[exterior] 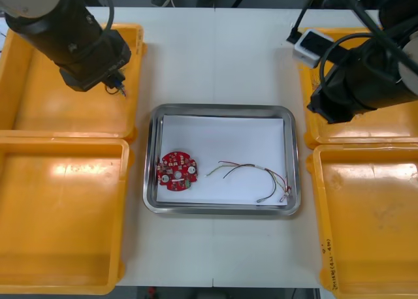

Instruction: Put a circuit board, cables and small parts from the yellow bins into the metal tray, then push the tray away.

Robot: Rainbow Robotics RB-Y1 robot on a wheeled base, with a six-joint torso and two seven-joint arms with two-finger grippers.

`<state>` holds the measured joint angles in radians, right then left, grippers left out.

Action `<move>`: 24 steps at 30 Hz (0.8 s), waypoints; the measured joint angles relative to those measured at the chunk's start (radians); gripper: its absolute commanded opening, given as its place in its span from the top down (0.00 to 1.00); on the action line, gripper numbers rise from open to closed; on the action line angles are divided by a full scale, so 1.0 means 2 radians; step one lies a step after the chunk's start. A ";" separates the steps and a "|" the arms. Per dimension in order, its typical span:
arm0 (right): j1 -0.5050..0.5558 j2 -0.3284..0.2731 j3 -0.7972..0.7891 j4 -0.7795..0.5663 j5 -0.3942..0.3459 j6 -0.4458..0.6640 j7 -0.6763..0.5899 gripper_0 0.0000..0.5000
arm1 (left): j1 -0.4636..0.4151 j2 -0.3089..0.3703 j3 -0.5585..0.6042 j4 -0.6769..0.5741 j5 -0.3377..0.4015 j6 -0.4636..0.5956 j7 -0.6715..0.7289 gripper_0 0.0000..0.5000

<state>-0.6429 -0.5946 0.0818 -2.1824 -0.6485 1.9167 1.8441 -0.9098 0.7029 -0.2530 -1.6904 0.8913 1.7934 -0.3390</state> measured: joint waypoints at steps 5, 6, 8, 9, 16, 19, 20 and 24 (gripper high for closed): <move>0.001 -0.018 -0.033 0.000 -0.001 0.000 0.000 0.00 | 0.000 -0.023 -0.045 -0.017 -0.034 -0.004 0.000 0.99; 0.001 -0.022 -0.039 0.001 -0.001 0.000 0.000 0.00 | 0.000 -0.029 -0.054 -0.017 -0.040 -0.007 0.000 0.99; 0.001 -0.028 -0.052 0.004 -0.002 0.000 0.000 0.00 | 0.000 -0.041 -0.069 -0.017 -0.050 -0.015 0.000 0.99; 0.001 -0.031 -0.060 0.008 -0.004 0.000 0.000 0.00 | 0.000 -0.047 -0.076 -0.017 -0.057 -0.019 0.000 0.99; 0.003 -0.034 -0.123 0.056 -0.006 0.000 0.000 0.00 | 0.000 -0.075 -0.128 -0.017 -0.085 -0.044 0.000 0.99; 0.004 -0.037 -0.143 0.073 -0.005 0.000 0.000 0.00 | 0.000 -0.082 -0.147 -0.017 -0.089 -0.045 0.000 0.99; 0.004 -0.039 -0.149 0.076 -0.002 0.000 0.000 0.00 | 0.000 -0.084 -0.153 -0.017 -0.093 -0.045 0.000 0.99; 0.005 -0.043 -0.167 0.090 0.016 0.000 0.000 0.00 | 0.000 -0.092 -0.173 -0.017 -0.110 -0.049 0.000 0.99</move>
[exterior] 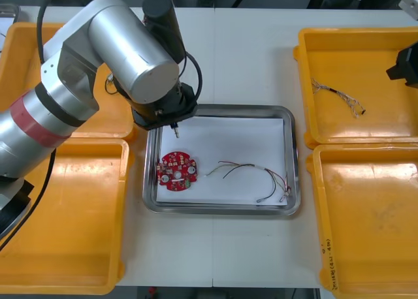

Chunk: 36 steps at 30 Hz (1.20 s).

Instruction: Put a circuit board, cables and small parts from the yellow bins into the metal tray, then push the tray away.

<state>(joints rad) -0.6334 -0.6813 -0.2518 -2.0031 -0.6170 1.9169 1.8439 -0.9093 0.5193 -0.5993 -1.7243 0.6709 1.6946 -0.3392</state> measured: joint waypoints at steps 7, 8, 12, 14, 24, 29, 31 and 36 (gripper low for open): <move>0.000 -0.006 -0.005 0.030 0.023 0.000 0.000 0.00 | 0.008 -0.006 -0.024 0.000 -0.027 -0.029 -0.012 0.99; 0.000 -0.007 -0.005 0.034 0.023 0.000 0.000 0.00 | 0.008 -0.007 -0.026 0.000 -0.028 -0.030 -0.017 0.99; -0.001 -0.007 -0.005 0.054 0.011 0.000 0.000 0.00 | 0.008 -0.007 -0.039 0.000 -0.032 -0.033 -0.033 0.99; -0.005 -0.007 -0.005 0.073 0.001 0.000 0.000 0.00 | 0.009 -0.007 -0.046 0.001 -0.036 -0.039 -0.034 0.99; -0.051 -0.007 0.020 0.162 0.000 0.000 0.001 0.00 | 0.033 -0.007 -0.051 0.011 -0.056 -0.073 -0.034 0.99; -0.080 -0.008 0.053 0.209 0.007 0.000 0.036 0.00 | 0.036 -0.007 -0.055 0.039 -0.059 -0.098 -0.040 0.99; -0.091 -0.008 0.067 0.228 0.017 0.000 0.066 0.00 | 0.036 -0.007 -0.057 0.048 -0.061 -0.107 -0.046 0.99; -0.117 -0.009 0.081 0.281 0.023 0.000 0.098 0.00 | 0.036 -0.007 -0.061 0.051 -0.062 -0.112 -0.057 0.94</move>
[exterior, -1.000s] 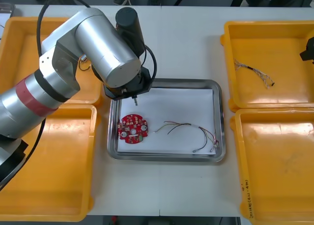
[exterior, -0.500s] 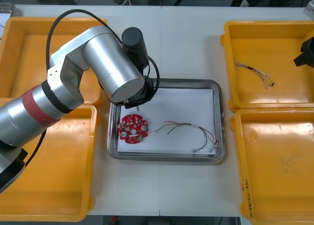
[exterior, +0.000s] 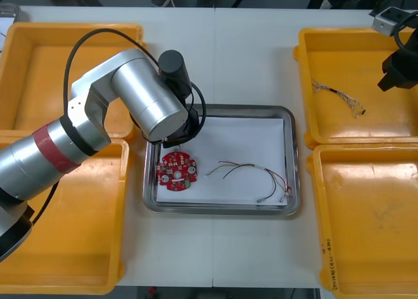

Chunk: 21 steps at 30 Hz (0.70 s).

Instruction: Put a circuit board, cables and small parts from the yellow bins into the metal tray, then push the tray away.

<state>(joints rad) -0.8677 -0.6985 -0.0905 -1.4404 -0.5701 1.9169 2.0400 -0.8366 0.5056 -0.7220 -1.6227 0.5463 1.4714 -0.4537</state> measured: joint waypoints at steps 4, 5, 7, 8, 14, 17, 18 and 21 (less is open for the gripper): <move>-0.018 0.000 0.000 0.047 0.001 -0.005 0.038 0.00 | 0.000 0.000 0.000 0.000 0.000 -0.008 -0.001 0.92; -0.022 0.000 0.000 0.057 0.002 -0.010 0.053 0.00 | 0.000 0.000 0.000 0.000 0.000 -0.008 -0.001 0.90; -0.030 0.000 0.000 0.078 0.004 -0.023 0.075 0.00 | 0.001 0.000 0.000 0.000 -0.001 -0.008 -0.001 0.73; -0.035 0.000 0.000 0.088 0.005 -0.029 0.079 0.00 | 0.001 0.000 0.000 0.000 -0.001 -0.008 -0.001 0.49; -0.059 0.000 0.000 0.147 0.012 -0.069 0.101 0.00 | 0.003 0.000 0.000 0.000 -0.003 -0.010 -0.001 0.00; -0.069 0.000 0.002 0.171 0.017 -0.089 0.126 0.00 | 0.003 0.000 0.000 0.000 -0.004 -0.010 -0.001 0.00; -0.072 0.001 0.004 0.179 0.018 -0.095 0.130 0.00 | 0.003 0.000 0.000 0.000 -0.004 -0.010 -0.001 0.00; -0.081 0.001 0.018 0.196 0.018 -0.113 0.131 0.00 | 0.003 0.000 0.000 0.000 -0.004 -0.010 -0.001 0.00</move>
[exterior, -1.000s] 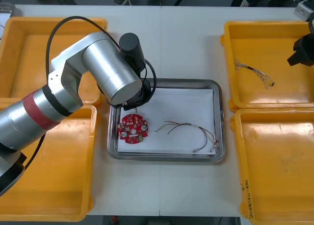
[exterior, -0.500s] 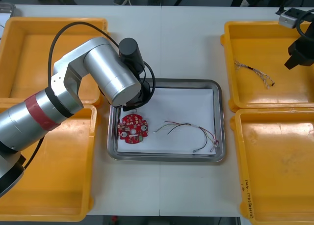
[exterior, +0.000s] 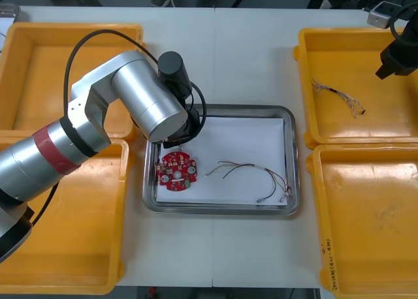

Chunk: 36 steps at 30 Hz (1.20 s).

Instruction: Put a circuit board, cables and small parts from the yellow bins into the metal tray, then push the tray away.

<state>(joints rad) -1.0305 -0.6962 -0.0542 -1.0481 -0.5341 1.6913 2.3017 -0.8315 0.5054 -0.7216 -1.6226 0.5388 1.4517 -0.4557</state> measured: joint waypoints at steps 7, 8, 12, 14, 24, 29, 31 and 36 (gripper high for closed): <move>-0.011 0.007 0.048 0.026 -0.001 -0.045 0.000 0.00 | 0.000 0.000 0.020 -0.012 0.000 0.015 0.000 0.00; -0.012 0.010 0.050 0.031 -0.002 -0.050 0.000 0.00 | 0.000 0.000 0.027 -0.019 0.001 0.024 0.000 0.00; -0.012 0.024 0.050 0.060 -0.005 -0.073 0.001 0.00 | 0.000 0.002 0.058 -0.052 0.007 0.059 -0.001 0.00; -0.012 0.031 0.050 0.073 -0.007 -0.086 0.005 0.00 | 0.000 0.004 0.074 -0.069 0.015 0.075 -0.003 0.00; -0.012 0.048 0.050 0.095 -0.011 -0.125 0.023 0.00 | 0.000 0.023 0.191 -0.111 0.070 0.157 -0.119 0.00; -0.013 0.054 0.050 0.119 -0.016 -0.146 0.024 0.00 | 0.000 0.044 0.238 -0.112 0.093 0.183 -0.178 0.00; -0.014 0.056 0.050 0.135 -0.018 -0.157 0.029 0.00 | 0.000 0.054 0.250 -0.112 0.097 0.191 -0.180 0.00; -0.014 0.058 0.051 0.163 -0.026 -0.180 0.051 0.00 | 0.000 0.076 0.271 -0.109 0.104 0.194 -0.193 0.00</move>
<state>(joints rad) -1.0589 -0.5812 0.0470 -0.7227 -0.5855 1.3321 2.4034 -0.8312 0.6565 -0.1797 -1.8402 0.7465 1.8399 -0.8412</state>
